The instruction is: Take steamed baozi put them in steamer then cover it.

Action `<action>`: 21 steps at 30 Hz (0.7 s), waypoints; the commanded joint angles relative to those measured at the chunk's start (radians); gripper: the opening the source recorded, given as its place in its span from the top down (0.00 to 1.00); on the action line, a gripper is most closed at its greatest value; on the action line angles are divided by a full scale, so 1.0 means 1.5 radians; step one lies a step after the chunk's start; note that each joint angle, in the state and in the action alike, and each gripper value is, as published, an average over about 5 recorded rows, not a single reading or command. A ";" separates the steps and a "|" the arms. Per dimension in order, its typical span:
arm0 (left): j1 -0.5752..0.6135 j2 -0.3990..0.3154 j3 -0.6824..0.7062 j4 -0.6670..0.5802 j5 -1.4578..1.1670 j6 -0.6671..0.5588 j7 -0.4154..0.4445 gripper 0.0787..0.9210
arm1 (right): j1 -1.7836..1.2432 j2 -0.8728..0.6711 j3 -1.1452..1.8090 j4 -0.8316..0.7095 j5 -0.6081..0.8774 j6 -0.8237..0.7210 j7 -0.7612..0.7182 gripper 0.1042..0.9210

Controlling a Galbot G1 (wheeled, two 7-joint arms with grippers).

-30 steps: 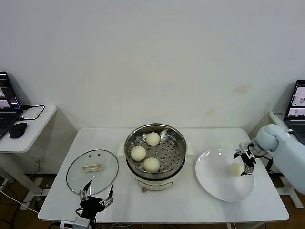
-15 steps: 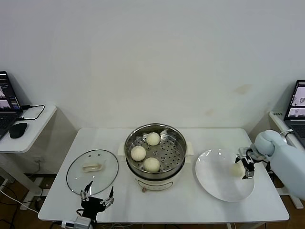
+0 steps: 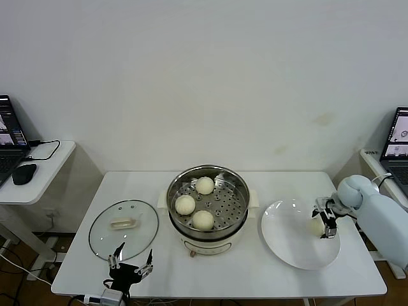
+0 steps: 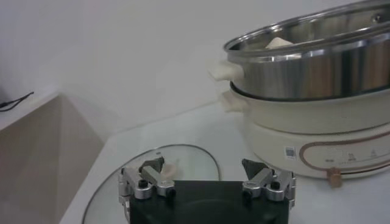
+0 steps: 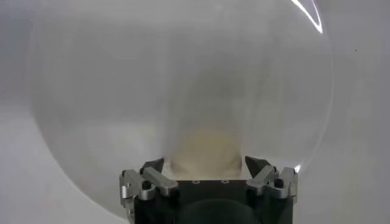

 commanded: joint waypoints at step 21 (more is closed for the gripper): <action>-0.009 0.007 0.003 -0.002 -0.002 0.000 -0.002 0.12 | 0.279 -0.092 -0.244 0.147 0.263 -0.138 -0.034 0.45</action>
